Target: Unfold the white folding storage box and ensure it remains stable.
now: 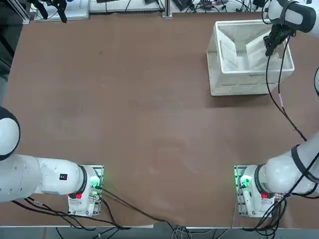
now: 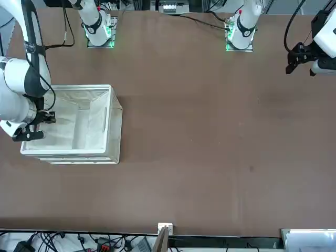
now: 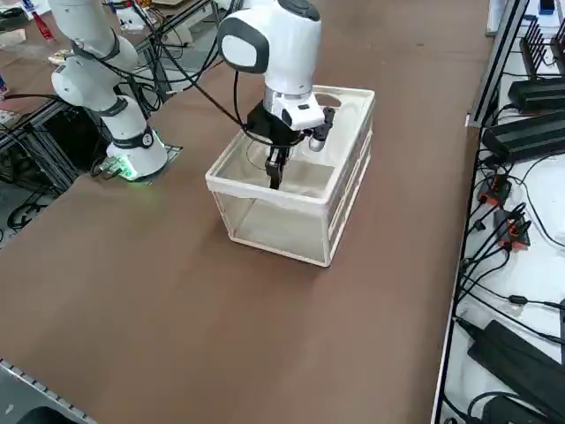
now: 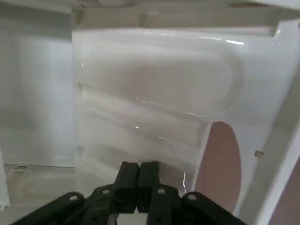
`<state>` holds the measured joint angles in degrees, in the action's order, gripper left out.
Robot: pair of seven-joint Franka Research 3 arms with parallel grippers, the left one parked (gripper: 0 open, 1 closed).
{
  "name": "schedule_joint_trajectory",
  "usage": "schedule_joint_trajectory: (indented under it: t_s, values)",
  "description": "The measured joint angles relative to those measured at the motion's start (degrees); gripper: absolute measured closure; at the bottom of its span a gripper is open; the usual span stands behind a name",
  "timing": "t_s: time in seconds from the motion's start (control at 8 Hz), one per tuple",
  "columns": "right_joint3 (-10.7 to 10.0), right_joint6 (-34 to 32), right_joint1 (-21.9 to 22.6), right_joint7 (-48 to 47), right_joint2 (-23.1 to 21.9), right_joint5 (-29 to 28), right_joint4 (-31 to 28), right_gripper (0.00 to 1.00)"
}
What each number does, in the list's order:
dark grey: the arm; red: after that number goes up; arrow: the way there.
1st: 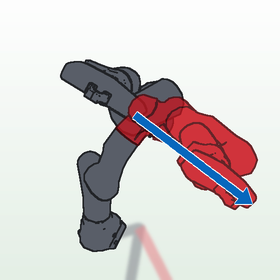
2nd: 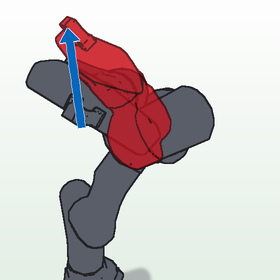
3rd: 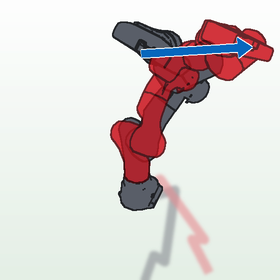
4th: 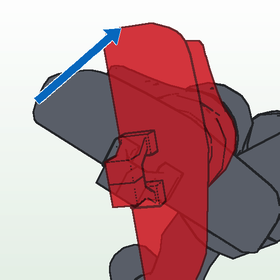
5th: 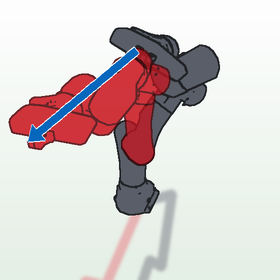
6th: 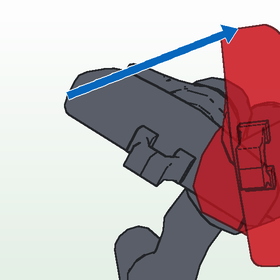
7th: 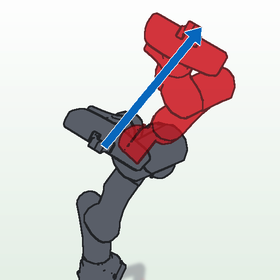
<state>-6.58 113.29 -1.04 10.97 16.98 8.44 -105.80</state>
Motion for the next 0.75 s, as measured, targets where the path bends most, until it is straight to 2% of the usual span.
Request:
schedule_joint_trajectory:
  t_s: [0.25, 0.75]
  values:
    - [0.11, 0.16, -0.08, -0.4, 0.96, 2.99, -0.29, 0.99]
    - [0.77, 1.1, 0.22, -6.0, 5.17, 13.59, -0.37, 0.99]
